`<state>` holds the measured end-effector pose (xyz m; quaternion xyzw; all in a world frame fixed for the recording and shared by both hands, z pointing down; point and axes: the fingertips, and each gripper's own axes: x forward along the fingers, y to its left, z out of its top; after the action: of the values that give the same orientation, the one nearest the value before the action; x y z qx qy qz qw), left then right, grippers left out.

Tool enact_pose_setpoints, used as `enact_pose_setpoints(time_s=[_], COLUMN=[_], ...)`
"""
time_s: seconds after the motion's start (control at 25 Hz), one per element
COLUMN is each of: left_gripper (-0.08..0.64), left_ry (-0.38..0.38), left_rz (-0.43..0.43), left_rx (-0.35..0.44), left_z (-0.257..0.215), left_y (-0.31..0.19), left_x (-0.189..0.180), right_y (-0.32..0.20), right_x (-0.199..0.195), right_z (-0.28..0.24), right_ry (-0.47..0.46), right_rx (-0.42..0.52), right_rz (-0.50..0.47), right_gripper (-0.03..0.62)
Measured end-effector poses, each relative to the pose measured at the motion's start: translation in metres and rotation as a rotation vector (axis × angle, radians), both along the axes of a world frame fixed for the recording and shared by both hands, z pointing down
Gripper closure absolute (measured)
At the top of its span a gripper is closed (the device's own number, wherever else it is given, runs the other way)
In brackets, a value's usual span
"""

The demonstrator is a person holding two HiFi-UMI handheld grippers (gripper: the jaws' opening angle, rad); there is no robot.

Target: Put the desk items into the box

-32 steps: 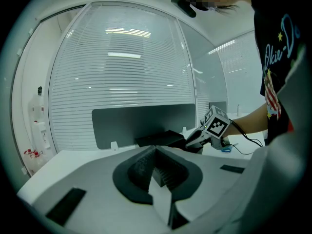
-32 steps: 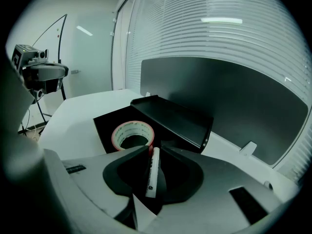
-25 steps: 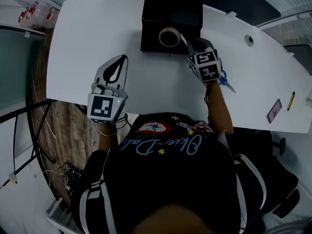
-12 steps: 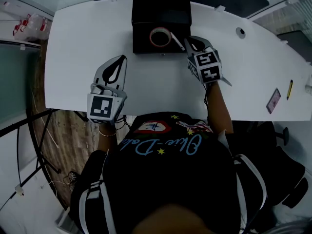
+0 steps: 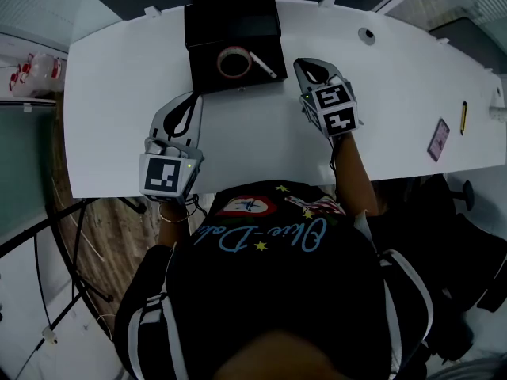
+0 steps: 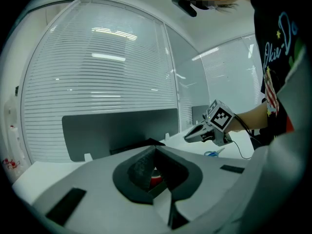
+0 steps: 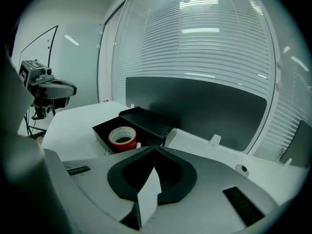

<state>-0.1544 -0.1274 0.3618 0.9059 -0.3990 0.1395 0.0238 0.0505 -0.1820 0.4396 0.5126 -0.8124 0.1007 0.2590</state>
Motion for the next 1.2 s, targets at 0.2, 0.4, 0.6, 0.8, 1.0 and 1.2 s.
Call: enact_pose_setpoints(time_s=[0.2, 0.4, 0.6, 0.8, 1.0, 1.2], left_gripper=[0.560, 0.560, 0.560, 0.560, 0.560, 0.560], left_ry=[0.010, 0.005, 0.008, 0.003, 0.009, 0.017], left_rz=[0.062, 0.148, 0.204, 0.247, 0.282, 0.311], left_rx=[-0.016, -0.018, -0.031, -0.039, -0.034, -0.039], left_z=[0.004, 0.001, 0.003, 0.004, 0.002, 0.002], left_y=[0.001, 0.002, 0.009, 0.017, 0.024, 0.030], left_x=[0.027, 0.067, 0.097, 0.119, 0.143, 0.163], right_y=[0.017, 0.036, 0.056, 0.072, 0.085, 0.096], right_x=[0.025, 0.057, 0.082, 0.100, 0.118, 0.131], right_z=[-0.003, -0.004, -0.002, -0.003, -0.005, -0.008], right_ry=[-0.005, -0.012, -0.015, -0.024, -0.036, -0.041], right_rx=[-0.002, -0.015, -0.029, -0.028, -0.023, -0.020], right_rz=[0.054, 0.112, 0.157, 0.190, 0.212, 0.224], right_gripper=[0.586, 0.586, 0.586, 0.586, 0.586, 0.586])
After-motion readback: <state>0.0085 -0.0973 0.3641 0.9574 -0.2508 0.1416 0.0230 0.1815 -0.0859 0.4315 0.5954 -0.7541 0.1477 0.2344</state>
